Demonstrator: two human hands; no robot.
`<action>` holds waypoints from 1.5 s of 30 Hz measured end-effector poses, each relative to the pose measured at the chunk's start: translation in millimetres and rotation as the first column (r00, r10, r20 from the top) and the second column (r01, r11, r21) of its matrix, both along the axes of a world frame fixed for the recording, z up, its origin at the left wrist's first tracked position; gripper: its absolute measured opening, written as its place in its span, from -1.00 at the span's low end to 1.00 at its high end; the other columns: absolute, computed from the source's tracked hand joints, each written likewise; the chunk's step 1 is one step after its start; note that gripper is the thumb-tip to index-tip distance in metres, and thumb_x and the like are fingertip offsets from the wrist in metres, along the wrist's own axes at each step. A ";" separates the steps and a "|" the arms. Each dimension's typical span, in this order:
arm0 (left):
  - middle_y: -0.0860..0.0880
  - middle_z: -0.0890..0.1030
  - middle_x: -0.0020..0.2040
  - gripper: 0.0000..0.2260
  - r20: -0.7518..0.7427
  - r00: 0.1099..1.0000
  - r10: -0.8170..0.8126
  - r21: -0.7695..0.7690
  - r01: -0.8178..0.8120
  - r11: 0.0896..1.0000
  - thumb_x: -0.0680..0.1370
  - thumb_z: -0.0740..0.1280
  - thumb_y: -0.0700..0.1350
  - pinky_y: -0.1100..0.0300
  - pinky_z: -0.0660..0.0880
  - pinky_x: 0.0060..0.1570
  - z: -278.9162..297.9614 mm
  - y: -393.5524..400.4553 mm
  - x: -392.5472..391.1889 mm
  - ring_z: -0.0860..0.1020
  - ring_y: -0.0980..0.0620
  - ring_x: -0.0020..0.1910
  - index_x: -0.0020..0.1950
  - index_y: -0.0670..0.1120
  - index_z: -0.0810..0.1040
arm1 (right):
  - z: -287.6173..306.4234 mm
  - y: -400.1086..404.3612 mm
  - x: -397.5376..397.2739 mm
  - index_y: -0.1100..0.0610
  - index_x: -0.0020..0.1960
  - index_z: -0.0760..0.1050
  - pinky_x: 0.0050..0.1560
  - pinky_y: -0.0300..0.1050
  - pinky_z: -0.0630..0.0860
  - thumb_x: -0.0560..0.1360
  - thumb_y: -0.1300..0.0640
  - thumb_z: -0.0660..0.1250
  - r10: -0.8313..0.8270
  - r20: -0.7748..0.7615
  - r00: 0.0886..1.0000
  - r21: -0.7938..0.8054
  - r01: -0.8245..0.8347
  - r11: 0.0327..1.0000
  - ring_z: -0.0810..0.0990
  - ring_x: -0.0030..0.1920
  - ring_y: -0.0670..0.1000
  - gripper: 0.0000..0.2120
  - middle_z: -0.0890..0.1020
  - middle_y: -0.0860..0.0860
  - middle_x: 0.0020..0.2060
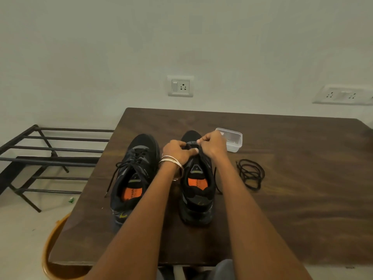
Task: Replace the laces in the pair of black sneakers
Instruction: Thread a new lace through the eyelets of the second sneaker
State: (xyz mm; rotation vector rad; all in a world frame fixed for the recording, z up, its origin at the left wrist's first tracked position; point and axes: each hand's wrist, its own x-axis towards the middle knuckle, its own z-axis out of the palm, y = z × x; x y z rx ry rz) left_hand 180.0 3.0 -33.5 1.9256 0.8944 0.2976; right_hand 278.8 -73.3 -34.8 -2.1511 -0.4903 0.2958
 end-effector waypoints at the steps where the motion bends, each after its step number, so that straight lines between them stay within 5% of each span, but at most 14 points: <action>1: -0.05 0.64 0.03 -0.65 -0.009 1.000 -0.010 0.014 0.010 1.000 0.45 0.48 0.00 0.19 0.50 -0.04 -0.8 -2.2 1.4 0.55 0.04 -0.09 0.17 -0.12 0.61 | -2.9 0.9 1.9 0.20 -0.12 0.68 0.10 0.05 0.57 0.53 0.16 0.41 -0.015 0.024 1.000 -0.026 0.016 1.000 0.62 0.03 0.06 -0.87 0.70 0.08 -0.10; 9: -0.07 0.65 0.10 -0.60 0.059 0.995 0.086 -0.103 -0.079 0.992 0.42 0.49 -0.03 0.10 0.54 0.13 -13.1 6.8 0.5 0.60 -0.01 0.03 0.23 -0.09 0.60 | -14.5 13.0 1.9 0.07 -0.25 0.64 0.09 0.18 0.56 0.45 0.20 0.39 0.041 0.079 0.996 -0.184 -0.025 0.983 0.61 -0.02 0.06 -0.88 0.68 -0.03 -0.19; 17: -0.06 0.65 0.11 -0.62 0.091 0.992 0.087 -0.183 -0.070 0.981 0.42 0.48 -0.03 0.05 0.54 0.16 -18.2 10.4 -1.8 0.60 -0.02 0.06 0.21 -0.08 0.62 | -22.7 18.2 -1.3 0.15 -0.25 0.64 0.21 0.25 0.47 0.46 0.16 0.39 -0.060 -0.126 0.990 -0.014 0.059 0.998 0.60 0.02 0.10 -0.86 0.66 0.03 -0.17; 20: -0.04 0.64 0.13 -0.62 0.088 0.992 0.090 -0.199 -0.071 0.977 0.42 0.48 -0.03 0.05 0.54 0.18 -19.2 13.0 -0.5 0.60 -0.01 0.08 0.22 -0.07 0.62 | -21.1 20.8 1.0 0.25 -0.13 0.67 0.12 0.10 0.55 0.48 0.22 0.36 -0.062 -0.130 0.990 -0.016 0.061 0.998 0.61 0.00 0.11 -0.86 0.68 0.12 -0.11; 24: -0.04 0.65 0.13 -0.64 0.078 0.996 0.042 -0.193 -0.027 0.981 0.45 0.46 -0.04 0.06 0.52 0.20 -19.0 16.4 -1.0 0.59 -0.01 0.09 0.23 -0.08 0.61 | -23.0 25.6 2.6 0.26 -0.01 0.66 -0.06 -0.13 0.39 0.51 0.21 0.35 -0.091 -0.107 0.990 -0.074 0.083 0.994 0.58 0.02 0.08 -0.84 0.67 0.12 -0.04; 33: -0.02 0.68 0.07 -0.51 0.018 0.990 -0.142 -0.130 0.143 0.981 0.31 0.40 0.14 0.01 0.48 0.24 -23.8 32.0 1.1 0.61 0.00 0.08 0.18 -0.02 0.65 | -32.6 36.4 -1.5 0.17 -0.16 0.62 0.18 0.19 0.48 0.51 0.15 0.33 -0.142 -0.015 0.990 -0.128 0.139 0.982 0.60 -0.04 0.12 -0.86 0.64 0.09 -0.19; 39: -0.04 0.65 0.13 -0.57 0.043 0.986 -0.159 -0.179 0.164 0.970 0.44 0.42 0.05 0.03 0.46 0.28 -29.5 35.3 0.7 0.59 0.01 0.13 0.26 -0.08 0.59 | -28.5 29.1 -2.0 0.23 -0.10 0.66 0.15 0.07 0.53 0.54 0.21 0.29 -0.067 -0.049 0.997 -0.086 0.063 0.994 0.61 0.02 0.10 -0.82 0.67 0.12 -0.10; 43: -0.06 0.67 0.06 -0.68 0.058 0.990 -0.131 -0.124 0.137 0.983 0.50 0.39 -0.01 0.09 0.50 0.20 -27.7 31.7 -0.9 0.60 0.00 0.06 0.22 -0.07 0.62 | -28.0 31.3 -5.1 0.19 -0.22 0.65 0.18 0.17 0.51 0.52 0.24 0.29 -0.059 -0.033 0.998 -0.092 0.056 0.994 0.60 -0.02 0.11 -0.80 0.66 0.11 -0.17; 45: -0.01 0.67 -0.21 -0.85 0.043 0.989 -0.142 -0.045 0.144 0.989 0.51 0.38 -0.02 0.19 0.50 -0.08 -23.7 31.4 -1.1 0.59 0.03 -0.18 0.01 -0.02 0.68 | -30.6 33.5 -5.8 0.09 -0.39 0.58 0.21 0.28 0.45 0.48 0.25 0.31 -0.080 -0.009 0.997 -0.097 0.079 0.992 0.59 -0.06 0.11 -0.72 0.64 0.08 -0.24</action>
